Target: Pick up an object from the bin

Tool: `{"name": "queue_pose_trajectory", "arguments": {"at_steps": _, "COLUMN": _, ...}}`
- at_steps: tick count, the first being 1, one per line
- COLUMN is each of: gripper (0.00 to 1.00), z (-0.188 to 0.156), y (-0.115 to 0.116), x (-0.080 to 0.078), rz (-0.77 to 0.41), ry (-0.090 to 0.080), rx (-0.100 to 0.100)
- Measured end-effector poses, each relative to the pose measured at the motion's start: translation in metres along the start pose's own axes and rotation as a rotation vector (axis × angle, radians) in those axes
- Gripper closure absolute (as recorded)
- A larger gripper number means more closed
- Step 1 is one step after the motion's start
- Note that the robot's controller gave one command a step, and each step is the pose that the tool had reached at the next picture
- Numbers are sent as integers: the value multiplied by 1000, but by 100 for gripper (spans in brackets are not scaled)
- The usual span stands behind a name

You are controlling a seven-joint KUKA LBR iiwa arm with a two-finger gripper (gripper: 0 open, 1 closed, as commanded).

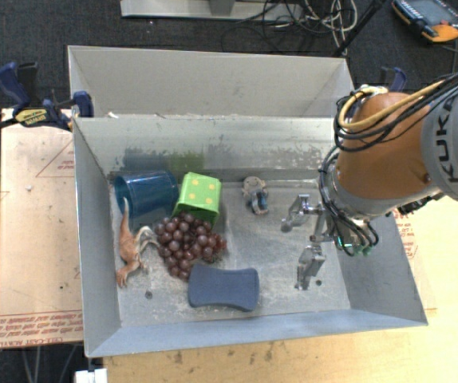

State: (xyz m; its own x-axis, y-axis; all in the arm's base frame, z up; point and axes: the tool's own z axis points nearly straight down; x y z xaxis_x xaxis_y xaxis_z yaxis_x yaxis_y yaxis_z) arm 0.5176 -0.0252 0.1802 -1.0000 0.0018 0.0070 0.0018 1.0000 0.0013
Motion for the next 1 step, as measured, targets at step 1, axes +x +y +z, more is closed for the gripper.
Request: {"name": "queue_pose_trajectory", "arguments": {"at_steps": 1, "gripper": 0, "z": -4, "y": 0, "x": -2, "rz": -1, "ry": -7, "rx": 1}}
